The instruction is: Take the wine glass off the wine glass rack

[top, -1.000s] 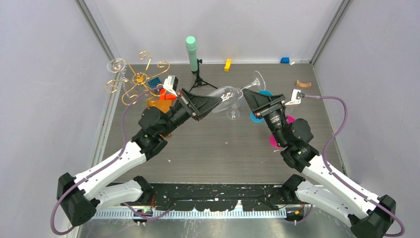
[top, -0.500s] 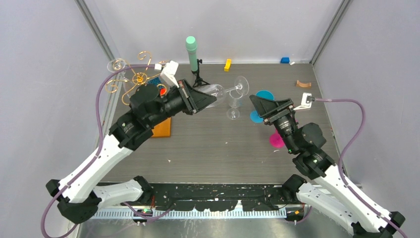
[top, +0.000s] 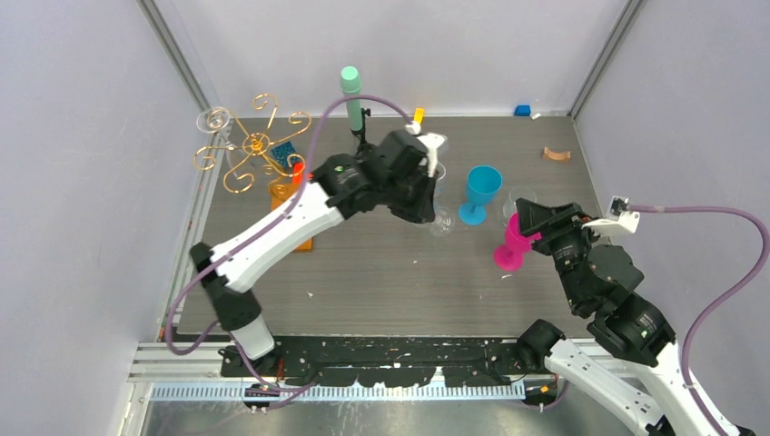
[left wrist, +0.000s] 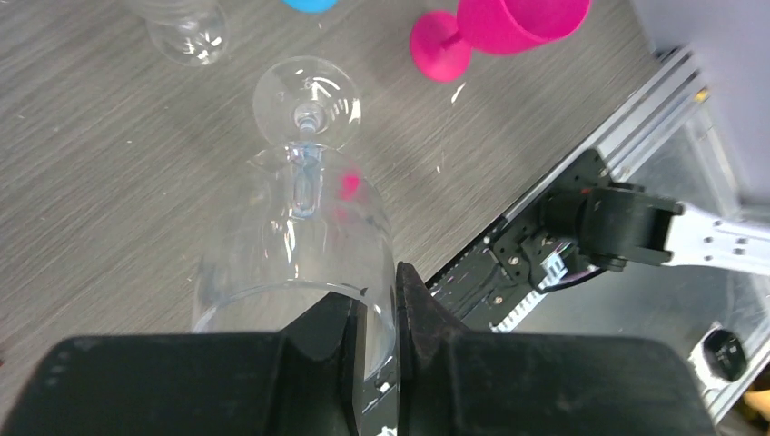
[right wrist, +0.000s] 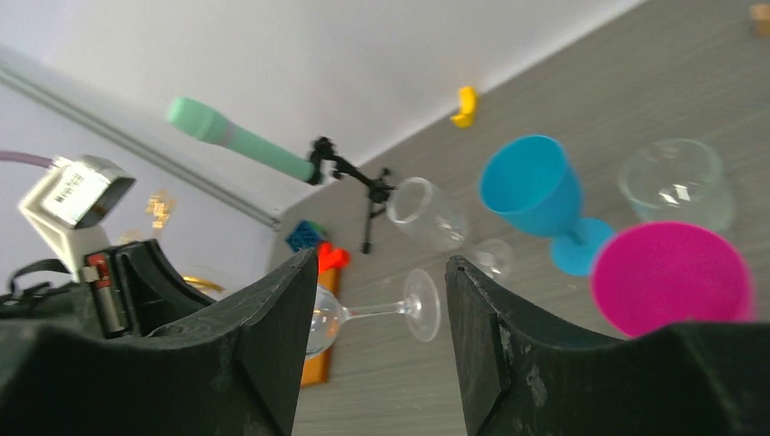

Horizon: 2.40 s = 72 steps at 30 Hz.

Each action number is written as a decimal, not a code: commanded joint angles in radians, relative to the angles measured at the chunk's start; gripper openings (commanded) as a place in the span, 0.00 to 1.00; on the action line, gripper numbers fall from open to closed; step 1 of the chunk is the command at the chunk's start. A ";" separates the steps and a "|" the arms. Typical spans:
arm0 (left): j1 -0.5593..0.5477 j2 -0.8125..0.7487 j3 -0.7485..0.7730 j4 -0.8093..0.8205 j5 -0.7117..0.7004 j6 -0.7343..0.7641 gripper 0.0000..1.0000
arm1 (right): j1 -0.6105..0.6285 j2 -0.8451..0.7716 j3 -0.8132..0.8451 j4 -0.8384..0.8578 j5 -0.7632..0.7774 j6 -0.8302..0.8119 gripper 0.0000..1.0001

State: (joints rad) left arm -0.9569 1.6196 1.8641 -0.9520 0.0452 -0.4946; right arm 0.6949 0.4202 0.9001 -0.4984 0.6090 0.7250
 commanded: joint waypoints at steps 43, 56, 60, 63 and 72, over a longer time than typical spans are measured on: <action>-0.146 0.529 0.554 -0.043 0.007 -0.017 0.59 | 0.005 -0.206 0.074 -0.505 0.224 0.028 0.58; -0.124 0.192 0.319 0.112 -0.024 0.087 0.90 | 0.005 -0.179 0.080 -0.489 0.165 0.038 0.58; -0.059 0.030 0.175 0.153 -0.125 0.111 1.00 | 0.005 -0.147 0.083 -0.479 0.112 0.047 0.59; 0.036 -0.080 0.100 0.178 -0.127 0.094 1.00 | 0.004 -0.097 0.084 -0.466 0.078 0.048 0.59; 0.469 -0.247 0.088 0.073 -0.164 0.069 0.95 | 0.004 0.003 0.090 -0.425 0.001 0.063 0.58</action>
State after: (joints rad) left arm -0.6548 1.4307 1.9358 -0.8486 -0.0883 -0.4152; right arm 0.6949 0.4007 0.9615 -0.9859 0.6415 0.7670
